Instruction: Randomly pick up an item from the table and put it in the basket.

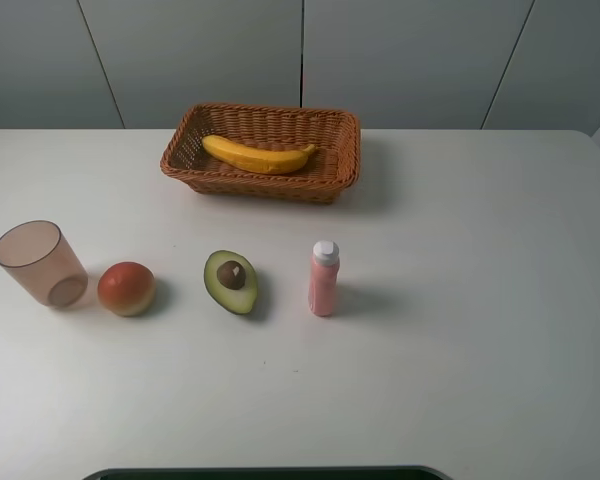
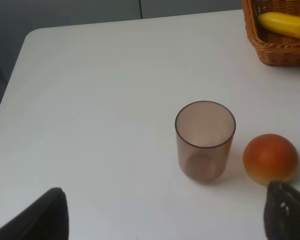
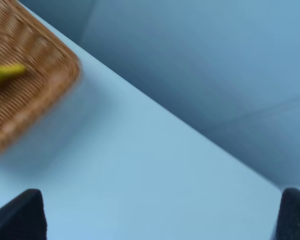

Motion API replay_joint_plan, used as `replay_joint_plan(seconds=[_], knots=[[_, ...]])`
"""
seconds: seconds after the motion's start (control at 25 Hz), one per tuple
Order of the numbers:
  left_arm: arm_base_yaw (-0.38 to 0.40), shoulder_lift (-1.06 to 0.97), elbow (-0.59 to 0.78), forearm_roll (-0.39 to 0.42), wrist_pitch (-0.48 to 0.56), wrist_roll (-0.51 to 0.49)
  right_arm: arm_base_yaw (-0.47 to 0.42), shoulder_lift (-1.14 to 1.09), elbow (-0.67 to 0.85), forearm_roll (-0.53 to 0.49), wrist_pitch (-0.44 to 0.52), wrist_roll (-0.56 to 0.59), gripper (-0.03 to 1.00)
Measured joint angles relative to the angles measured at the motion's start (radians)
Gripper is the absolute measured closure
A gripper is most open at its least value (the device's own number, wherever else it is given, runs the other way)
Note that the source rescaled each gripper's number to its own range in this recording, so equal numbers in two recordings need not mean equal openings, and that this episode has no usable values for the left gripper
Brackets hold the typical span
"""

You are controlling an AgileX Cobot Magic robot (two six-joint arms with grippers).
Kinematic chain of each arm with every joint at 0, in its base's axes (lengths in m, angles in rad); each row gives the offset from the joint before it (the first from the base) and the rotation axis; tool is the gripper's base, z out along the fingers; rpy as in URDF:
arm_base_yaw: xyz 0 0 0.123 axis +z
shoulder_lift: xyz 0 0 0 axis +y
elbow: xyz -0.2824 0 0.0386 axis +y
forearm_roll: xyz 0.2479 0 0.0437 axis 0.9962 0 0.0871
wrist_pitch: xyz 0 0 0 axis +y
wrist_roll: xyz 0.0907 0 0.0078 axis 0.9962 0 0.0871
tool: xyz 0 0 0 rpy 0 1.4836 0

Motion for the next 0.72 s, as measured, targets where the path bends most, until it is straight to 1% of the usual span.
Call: replay_joint_plan(seconds=[0.08, 0.16, 0.4, 0.56, 0.72], knots=[[0.0, 0.0, 0.0, 0.0, 0.0, 0.0, -0.072, -0.08, 0.024, 0.0, 0.018, 0.021, -0.02], [0.0, 0.0, 0.0, 0.0, 0.0, 0.0, -0.13, -0.167, 0.082, 0.005, 0.027, 0.034, -0.03], [0.0, 0.0, 0.0, 0.0, 0.0, 0.0, -0.272, -0.476, 0.364, 0.007, 0.035, 0.081, -0.03], [0.0, 0.0, 0.0, 0.0, 0.0, 0.0, -0.325, -0.701, 0.572, 0.045, 0.039, 0.124, -0.02], [0.0, 0.0, 0.0, 0.0, 0.0, 0.0, -0.333, -0.951, 0.74, 0.122, 0.021, 0.153, 0.02]])
